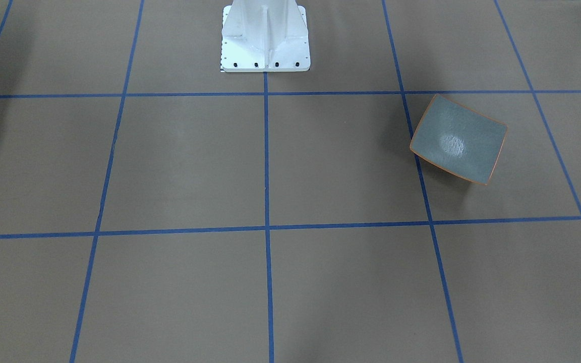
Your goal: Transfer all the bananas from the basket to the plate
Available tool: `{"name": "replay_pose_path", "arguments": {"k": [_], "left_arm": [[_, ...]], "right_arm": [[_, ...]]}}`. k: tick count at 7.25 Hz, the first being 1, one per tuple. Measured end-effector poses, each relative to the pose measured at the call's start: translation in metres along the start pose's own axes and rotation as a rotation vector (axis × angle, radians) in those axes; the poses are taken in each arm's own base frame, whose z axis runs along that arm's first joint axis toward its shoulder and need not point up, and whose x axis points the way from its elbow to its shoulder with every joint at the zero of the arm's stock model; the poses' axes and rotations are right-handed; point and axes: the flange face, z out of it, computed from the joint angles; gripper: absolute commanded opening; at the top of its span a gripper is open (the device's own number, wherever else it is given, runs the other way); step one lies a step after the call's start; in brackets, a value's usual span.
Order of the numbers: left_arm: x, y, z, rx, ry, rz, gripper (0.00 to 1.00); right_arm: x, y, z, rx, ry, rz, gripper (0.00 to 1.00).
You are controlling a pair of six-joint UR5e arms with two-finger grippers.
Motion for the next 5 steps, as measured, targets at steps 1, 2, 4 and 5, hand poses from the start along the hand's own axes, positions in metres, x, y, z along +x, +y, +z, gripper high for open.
{"name": "replay_pose_path", "arguments": {"k": [1, 2, 4, 5], "left_arm": [[0.0, 0.0, 0.0, 0.001, 0.0, 0.001, 1.0], [0.001, -0.001, -0.001, 0.001, 0.001, 0.001, 1.0], [0.001, -0.001, -0.001, 0.002, 0.001, 0.002, 1.0], [0.001, -0.001, -0.001, 0.002, 0.001, 0.002, 1.0]], "right_arm": [[0.0, 0.0, 0.004, -0.008, 0.0, -0.001, 0.89], [0.001, 0.0, 0.007, -0.013, 0.0, -0.002, 0.84], [0.005, 0.002, 0.013, -0.025, 0.004, 0.002, 0.7], [0.006, 0.002, 0.015, -0.028, 0.006, 0.0, 0.53]]}}
